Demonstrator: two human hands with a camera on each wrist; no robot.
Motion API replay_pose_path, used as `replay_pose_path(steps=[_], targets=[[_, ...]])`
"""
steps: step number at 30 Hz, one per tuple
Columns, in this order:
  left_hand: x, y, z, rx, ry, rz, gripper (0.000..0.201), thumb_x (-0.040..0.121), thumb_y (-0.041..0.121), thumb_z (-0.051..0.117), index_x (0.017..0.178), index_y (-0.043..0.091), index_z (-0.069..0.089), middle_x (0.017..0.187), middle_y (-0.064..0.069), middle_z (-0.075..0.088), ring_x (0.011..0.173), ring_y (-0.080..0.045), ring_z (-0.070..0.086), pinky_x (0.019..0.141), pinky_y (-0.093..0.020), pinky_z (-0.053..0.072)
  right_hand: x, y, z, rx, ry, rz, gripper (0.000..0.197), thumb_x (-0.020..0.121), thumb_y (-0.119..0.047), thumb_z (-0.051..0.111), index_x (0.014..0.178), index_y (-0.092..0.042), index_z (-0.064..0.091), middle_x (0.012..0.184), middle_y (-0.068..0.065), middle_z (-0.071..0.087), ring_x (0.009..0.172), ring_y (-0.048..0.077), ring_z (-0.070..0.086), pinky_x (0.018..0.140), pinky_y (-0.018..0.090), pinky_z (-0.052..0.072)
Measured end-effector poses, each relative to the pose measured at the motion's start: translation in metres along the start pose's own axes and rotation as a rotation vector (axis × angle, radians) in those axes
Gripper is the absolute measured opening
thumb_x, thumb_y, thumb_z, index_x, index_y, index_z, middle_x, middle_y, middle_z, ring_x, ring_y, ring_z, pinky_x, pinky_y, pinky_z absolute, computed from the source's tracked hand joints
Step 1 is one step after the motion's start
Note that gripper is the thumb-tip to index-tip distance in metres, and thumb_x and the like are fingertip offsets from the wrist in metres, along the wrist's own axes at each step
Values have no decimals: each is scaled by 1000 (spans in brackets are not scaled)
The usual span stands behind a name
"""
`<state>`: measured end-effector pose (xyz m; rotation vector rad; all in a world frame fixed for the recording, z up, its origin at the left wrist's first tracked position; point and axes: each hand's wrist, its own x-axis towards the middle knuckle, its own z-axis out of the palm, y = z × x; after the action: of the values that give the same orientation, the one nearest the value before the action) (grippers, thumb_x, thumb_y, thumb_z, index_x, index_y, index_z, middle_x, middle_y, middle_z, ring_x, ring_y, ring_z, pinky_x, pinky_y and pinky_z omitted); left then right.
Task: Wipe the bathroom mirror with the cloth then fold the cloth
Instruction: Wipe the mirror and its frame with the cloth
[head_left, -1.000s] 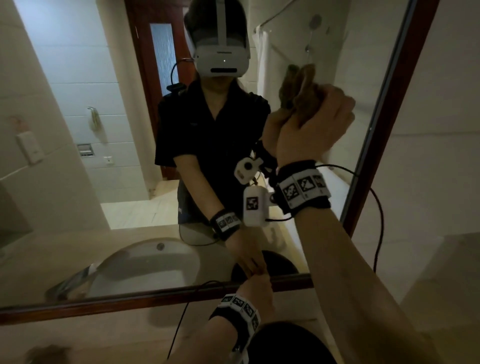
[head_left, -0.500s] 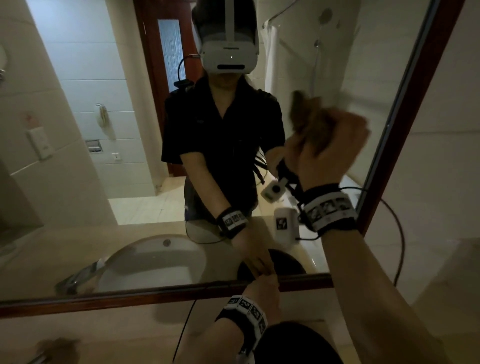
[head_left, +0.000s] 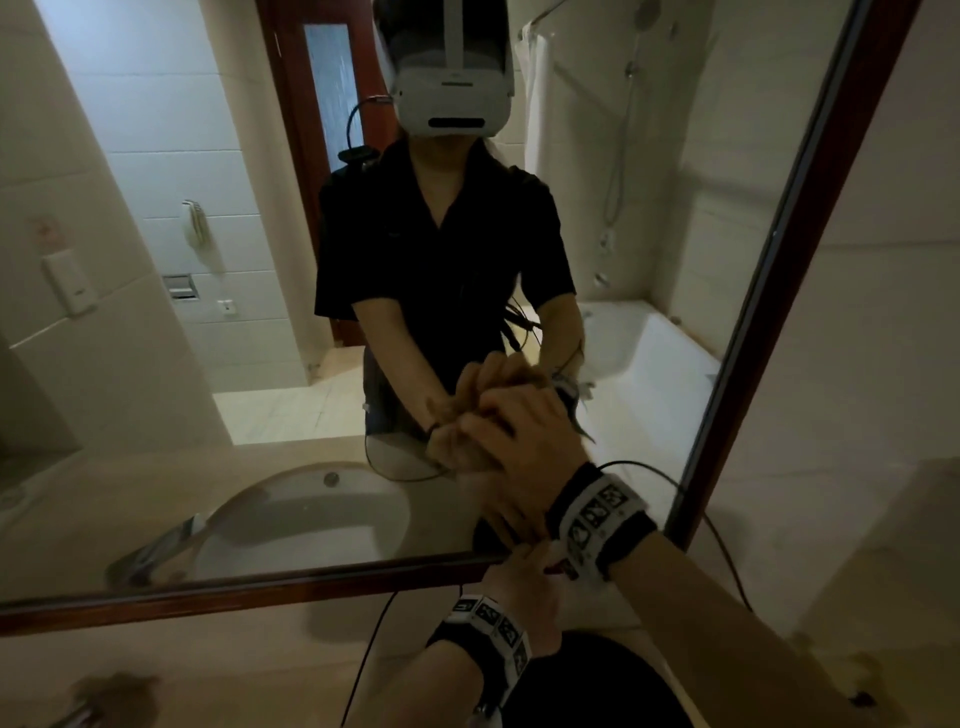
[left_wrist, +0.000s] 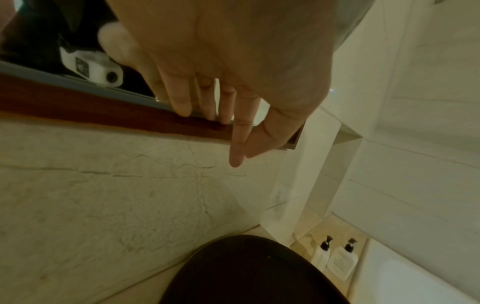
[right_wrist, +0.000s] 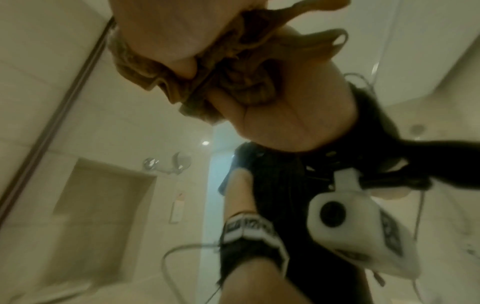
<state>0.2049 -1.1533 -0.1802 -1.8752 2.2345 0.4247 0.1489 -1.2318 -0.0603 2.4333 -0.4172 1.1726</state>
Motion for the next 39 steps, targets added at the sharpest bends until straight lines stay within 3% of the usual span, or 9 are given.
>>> replay_pose_path(steps=[5,12,19,22,28,31,35,37,39], targets=[[15,20,-21,188,-177,47,59,84,32,60,135,7,46,158,-8,6,137,-39,21,100,-48,43,2,40,-48,-62,211,235,38,71,-12,61,107,-19,52,107,11,52,97,31,50,86,40,40],[25,57,-29,279,-196,13,63,92,27,61,144,4,35,151,-15,16,128,-39,33,98,-45,41,-49,74,-77,-49,411,673,35,72,-11,46,107,-15,50,112,13,46,101,31,47,86,38,45],[41,76,-26,103,-21,104,45,103,20,35,144,1,34,155,-16,22,137,-36,28,110,-46,30,-79,83,-75,-64,387,564,38,71,3,59,104,-13,52,115,8,43,104,29,46,88,45,48],[50,79,-23,-122,-61,3,52,105,28,30,154,15,17,156,-8,25,138,-31,34,112,-38,32,-90,81,-70,-40,364,565,53,61,12,71,104,-13,52,119,10,44,109,30,47,89,50,48],[54,79,-31,-203,-125,-10,53,104,33,32,153,16,21,155,-7,28,141,-29,30,115,-38,27,-88,80,-70,20,360,595,55,59,8,74,104,-16,52,120,6,44,111,26,46,89,51,48],[34,81,-67,-73,127,161,38,100,29,42,133,12,50,136,-8,51,126,-26,47,107,-35,38,-79,89,-81,57,373,587,57,59,9,73,105,-18,52,118,5,44,109,22,46,90,45,49],[1,67,-106,-179,926,477,13,85,14,54,93,11,64,100,-2,58,86,-18,55,73,-32,51,-52,109,-106,82,370,473,38,67,-15,57,105,-15,54,117,3,44,106,24,48,90,29,45],[-7,67,-129,-365,1128,556,20,85,10,51,103,7,61,116,-7,54,102,-17,55,85,-29,50,-46,113,-112,92,336,464,36,68,-22,54,103,-15,56,117,2,44,106,23,48,90,27,43],[-14,82,-158,-357,1124,579,32,90,14,48,121,5,53,135,-11,45,124,-18,48,103,-26,43,-50,106,-111,47,297,533,32,73,-24,54,104,-17,59,118,3,47,106,21,50,89,29,45]])
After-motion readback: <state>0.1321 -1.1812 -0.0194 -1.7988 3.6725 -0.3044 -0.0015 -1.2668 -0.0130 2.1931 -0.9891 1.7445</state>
